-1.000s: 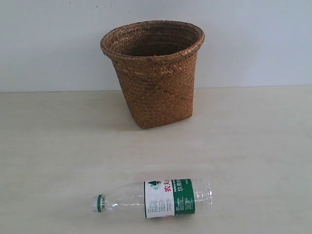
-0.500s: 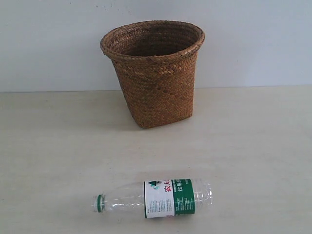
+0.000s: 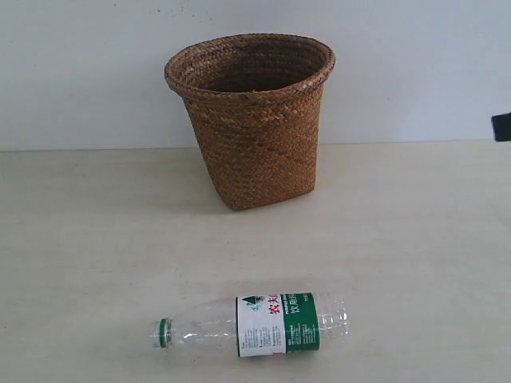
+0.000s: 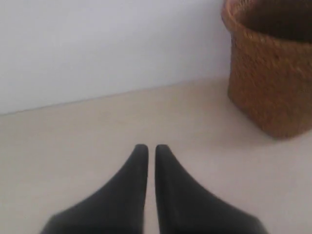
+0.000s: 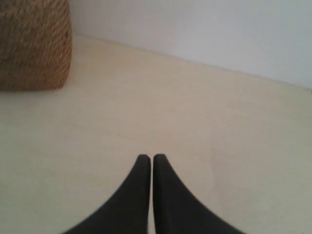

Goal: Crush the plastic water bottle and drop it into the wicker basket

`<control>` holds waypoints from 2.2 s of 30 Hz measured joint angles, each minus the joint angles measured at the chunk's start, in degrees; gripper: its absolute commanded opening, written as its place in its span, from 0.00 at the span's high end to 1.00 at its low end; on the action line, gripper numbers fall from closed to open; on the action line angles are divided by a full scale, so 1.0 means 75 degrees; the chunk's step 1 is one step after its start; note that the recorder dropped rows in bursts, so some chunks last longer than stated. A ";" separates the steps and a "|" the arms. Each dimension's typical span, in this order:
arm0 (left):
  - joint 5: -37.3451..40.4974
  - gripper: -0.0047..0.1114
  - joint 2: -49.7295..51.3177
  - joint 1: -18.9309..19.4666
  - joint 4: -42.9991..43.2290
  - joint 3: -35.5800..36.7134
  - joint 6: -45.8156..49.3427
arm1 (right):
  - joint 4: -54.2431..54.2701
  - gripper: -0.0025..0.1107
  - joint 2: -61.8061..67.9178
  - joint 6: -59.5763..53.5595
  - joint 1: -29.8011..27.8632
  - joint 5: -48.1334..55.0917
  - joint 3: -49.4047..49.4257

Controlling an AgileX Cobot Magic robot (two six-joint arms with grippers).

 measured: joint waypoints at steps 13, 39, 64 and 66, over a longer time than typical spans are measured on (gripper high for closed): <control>0.2247 0.92 0.2004 -0.1163 -0.3340 -0.0772 0.6229 | 0.4718 0.98 0.2223 -0.5193 0.0476 0.2874 -0.1590; 0.3338 0.31 0.4606 -0.2018 -0.6200 -0.0789 1.2179 | 0.5767 0.98 0.3557 -0.6123 0.2067 0.3430 -0.1711; 0.2068 0.43 0.6140 -0.2071 -0.5963 -0.0789 1.2516 | 0.5750 0.98 0.4894 -0.6109 0.2067 0.2612 -0.1785; 0.2002 0.59 0.6158 -0.2070 -0.5999 -0.0789 1.2516 | 0.5750 0.98 0.4894 -0.6109 0.2067 0.2612 -0.1785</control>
